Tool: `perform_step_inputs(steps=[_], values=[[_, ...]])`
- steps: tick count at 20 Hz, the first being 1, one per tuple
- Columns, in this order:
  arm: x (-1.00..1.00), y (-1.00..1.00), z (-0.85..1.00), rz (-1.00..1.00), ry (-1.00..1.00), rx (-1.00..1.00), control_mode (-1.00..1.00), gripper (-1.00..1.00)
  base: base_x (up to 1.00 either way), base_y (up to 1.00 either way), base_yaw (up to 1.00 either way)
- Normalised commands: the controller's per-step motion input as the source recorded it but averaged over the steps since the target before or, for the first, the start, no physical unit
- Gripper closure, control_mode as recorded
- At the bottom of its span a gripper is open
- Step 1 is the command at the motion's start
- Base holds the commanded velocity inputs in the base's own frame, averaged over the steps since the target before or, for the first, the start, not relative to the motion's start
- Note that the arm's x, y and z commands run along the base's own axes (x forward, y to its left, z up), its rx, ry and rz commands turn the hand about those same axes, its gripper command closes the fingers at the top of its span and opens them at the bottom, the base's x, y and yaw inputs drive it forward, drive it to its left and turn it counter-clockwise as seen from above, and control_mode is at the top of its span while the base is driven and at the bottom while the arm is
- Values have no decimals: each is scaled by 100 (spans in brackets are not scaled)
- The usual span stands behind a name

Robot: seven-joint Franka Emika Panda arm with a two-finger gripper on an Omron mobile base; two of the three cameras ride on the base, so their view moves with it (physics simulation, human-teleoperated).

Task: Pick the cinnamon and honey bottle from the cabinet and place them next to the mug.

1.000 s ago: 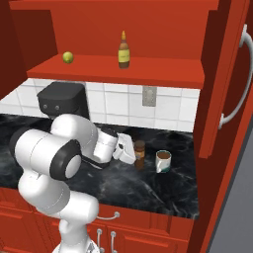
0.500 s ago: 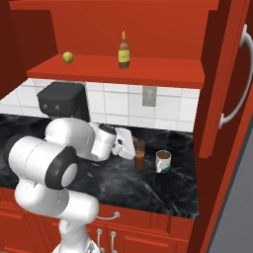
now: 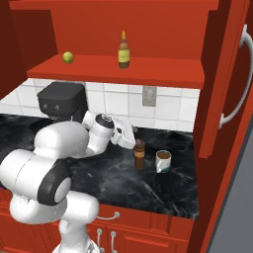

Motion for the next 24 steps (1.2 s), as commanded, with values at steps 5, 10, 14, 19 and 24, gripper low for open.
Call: perform_step_inputs(steps=[5, 10, 14, 19, 24], values=[[-17, 0, 56, 6, 6, 0, -100, -100, 0, 0, 0], [-51, 0, 20, 12, -1, 1, -100, -100, 0, 0, 0], [-65, 0, 29, 14, -11, 5, -100, -100, 0, 0, 0], [-65, 0, 51, 21, 0, 0, -100, -100, 0, 0, 0], [-66, 0, 42, 29, 0, 0, -100, -100, 0, 0, 0]])
